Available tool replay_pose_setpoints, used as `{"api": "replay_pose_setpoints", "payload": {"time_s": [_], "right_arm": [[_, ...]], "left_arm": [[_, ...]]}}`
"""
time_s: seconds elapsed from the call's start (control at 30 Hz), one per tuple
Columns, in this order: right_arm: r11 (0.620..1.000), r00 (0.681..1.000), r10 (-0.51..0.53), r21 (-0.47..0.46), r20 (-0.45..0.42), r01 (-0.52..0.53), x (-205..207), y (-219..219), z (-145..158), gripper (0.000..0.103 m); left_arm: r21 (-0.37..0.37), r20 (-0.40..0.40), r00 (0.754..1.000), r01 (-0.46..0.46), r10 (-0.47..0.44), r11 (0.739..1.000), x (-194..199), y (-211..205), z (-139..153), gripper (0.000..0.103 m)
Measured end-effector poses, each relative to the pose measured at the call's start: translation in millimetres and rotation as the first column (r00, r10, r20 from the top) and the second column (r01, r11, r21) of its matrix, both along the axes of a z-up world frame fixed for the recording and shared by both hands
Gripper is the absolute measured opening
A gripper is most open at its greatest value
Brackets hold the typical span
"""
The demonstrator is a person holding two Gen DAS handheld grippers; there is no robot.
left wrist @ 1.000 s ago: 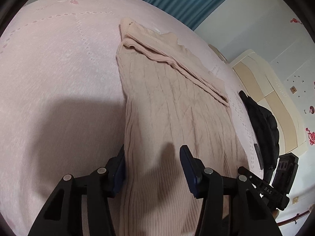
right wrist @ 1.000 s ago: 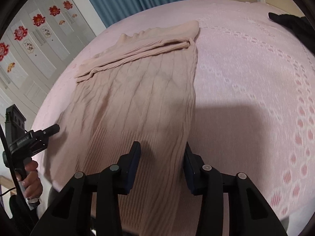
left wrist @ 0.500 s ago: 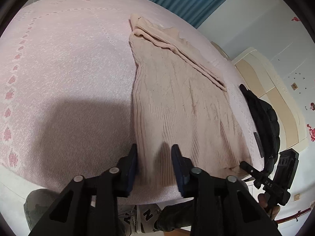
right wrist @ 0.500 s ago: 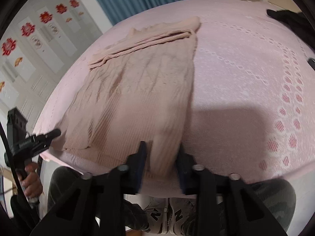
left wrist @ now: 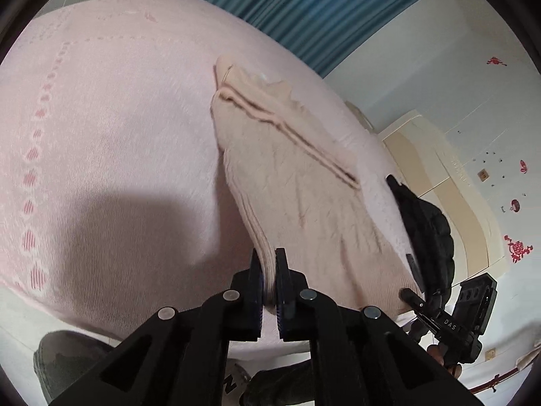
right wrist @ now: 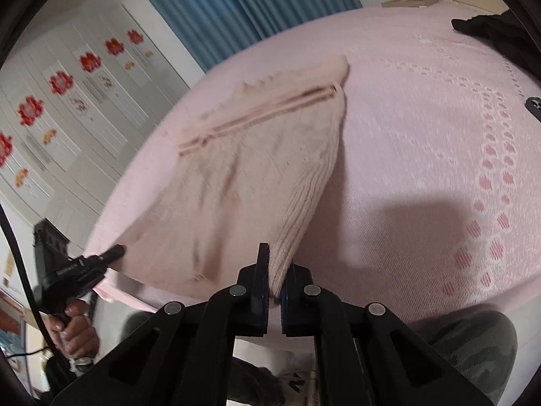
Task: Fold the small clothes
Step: 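Grasp the sweater hem with both tools, fold it toward the collar, release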
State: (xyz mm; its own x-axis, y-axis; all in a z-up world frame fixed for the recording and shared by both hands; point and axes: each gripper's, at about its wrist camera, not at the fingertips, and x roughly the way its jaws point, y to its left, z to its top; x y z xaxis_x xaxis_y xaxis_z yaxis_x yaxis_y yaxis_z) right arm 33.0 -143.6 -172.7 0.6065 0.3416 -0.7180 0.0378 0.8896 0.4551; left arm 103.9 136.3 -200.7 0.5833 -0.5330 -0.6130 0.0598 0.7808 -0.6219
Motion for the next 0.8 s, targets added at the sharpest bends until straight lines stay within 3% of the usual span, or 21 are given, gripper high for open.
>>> {"api": "replay_pose_setpoints", "payload": {"time_s": [0.3, 0.53, 0.8], "right_arm": [[0.983, 0.997, -0.066, 0.176, 0.035, 0.058, 30.8, -23.1, 39.0, 0.005], [0.978, 0.993, -0.106, 0.188, 0.054, 0.094, 82.5, -32.9, 67.0, 0.005], [0.964, 0.981, -0.185, 0.201, 0.051, 0.172, 168.9, -52.0, 78.7, 0.005]], "left_arm": [[-0.04, 0.099, 0.994, -0.039, 0.043, 0.998, 36.1, 4.4, 56.8, 0.006], [-0.044, 0.111, 0.989, -0.093, 0.097, 0.995, 96.7, -0.8, 81.8, 0.006], [-0.01, 0.098, 0.985, -0.138, 0.139, 0.99, 181.7, -8.1, 81.8, 0.006]]}}
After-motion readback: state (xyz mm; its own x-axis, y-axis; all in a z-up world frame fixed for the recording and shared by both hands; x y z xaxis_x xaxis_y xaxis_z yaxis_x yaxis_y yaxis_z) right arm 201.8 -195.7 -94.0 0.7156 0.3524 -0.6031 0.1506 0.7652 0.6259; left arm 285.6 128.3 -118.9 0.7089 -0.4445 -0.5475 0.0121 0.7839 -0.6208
